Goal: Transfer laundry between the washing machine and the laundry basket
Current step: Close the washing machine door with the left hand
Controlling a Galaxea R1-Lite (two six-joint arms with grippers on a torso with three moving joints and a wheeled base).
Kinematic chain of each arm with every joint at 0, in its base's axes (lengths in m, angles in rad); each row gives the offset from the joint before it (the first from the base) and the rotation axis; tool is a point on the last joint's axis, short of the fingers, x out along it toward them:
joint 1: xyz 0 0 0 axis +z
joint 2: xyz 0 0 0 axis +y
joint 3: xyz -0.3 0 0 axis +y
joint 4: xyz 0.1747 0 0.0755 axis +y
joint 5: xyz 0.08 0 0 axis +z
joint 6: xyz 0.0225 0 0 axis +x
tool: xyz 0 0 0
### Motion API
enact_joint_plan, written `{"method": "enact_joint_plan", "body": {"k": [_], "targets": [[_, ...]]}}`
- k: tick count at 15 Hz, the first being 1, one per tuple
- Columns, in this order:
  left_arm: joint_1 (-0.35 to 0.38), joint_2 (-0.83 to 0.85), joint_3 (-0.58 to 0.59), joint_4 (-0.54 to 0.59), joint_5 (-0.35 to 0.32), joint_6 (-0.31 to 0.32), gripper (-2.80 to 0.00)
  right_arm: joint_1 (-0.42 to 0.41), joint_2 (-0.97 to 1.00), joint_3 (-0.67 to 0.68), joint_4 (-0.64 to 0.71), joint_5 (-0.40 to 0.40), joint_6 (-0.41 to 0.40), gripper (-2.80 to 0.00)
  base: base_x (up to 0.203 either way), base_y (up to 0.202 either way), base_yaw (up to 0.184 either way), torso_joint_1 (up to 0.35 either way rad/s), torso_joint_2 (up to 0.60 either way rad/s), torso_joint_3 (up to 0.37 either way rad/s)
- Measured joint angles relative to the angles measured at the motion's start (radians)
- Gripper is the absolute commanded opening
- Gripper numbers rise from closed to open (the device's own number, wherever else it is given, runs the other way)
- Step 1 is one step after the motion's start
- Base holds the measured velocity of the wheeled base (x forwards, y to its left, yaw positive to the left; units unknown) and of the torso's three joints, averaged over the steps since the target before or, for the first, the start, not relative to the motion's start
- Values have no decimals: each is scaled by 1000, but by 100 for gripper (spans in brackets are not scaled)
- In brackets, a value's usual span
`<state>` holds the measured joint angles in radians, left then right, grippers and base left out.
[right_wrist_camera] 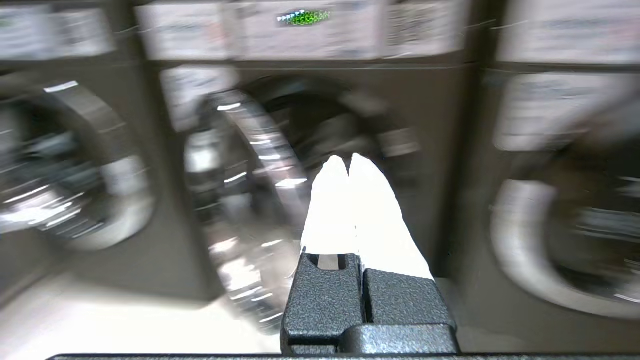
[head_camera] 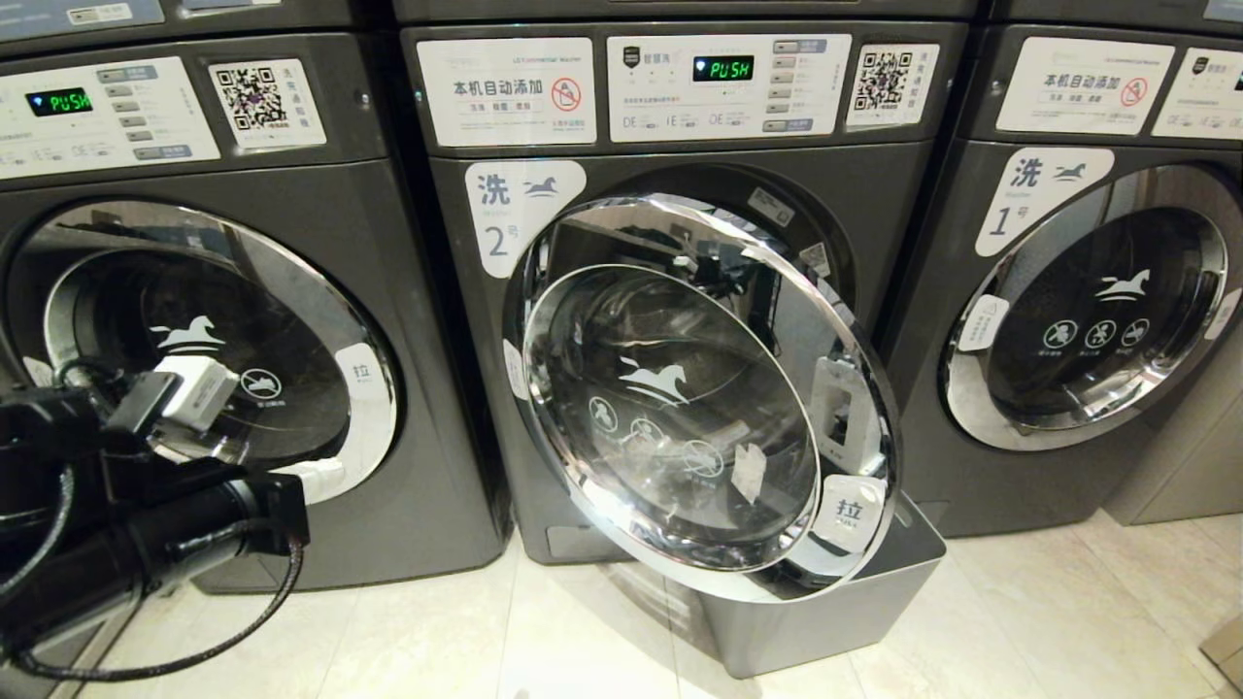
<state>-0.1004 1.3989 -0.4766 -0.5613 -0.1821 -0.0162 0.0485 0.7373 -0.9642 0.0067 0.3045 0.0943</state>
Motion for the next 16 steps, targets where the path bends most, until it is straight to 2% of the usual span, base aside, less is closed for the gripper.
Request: {"method": "enact_joint_plan", "body": {"k": [2, 3, 5, 6, 8, 13, 16], "targets": [[-5, 9, -10, 0, -2, 1, -280, 62, 228, -174, 153, 182, 18, -280, 0, 0, 0, 0, 0, 0], [-6, 11, -11, 0, -3, 1, -280, 94, 317, -208, 212, 254, 13, -280, 0, 0, 0, 0, 0, 0], [-8, 14, -11, 0, -2, 1, -280, 148, 462, -218, 292, 357, -30, -280, 0, 0, 0, 0, 0, 0], [-8, 16, -12, 0, -3, 1, -280, 170, 512, -200, 305, 375, -54, -280, 0, 0, 0, 0, 0, 0], [-8, 23, -22, 0, -3, 1, -280, 203, 586, -174, 309, 378, -91, -280, 0, 0, 0, 0, 0, 0], [-23, 44, -67, 0, -3, 3, -280, 223, 710, -172, 292, 333, -97, -280, 0, 0, 0, 0, 0, 0], [-32, 48, -94, 0, -3, 3, -280, 222, 790, -167, 142, 269, -70, -280, 0, 0, 0, 0, 0, 0]]}}
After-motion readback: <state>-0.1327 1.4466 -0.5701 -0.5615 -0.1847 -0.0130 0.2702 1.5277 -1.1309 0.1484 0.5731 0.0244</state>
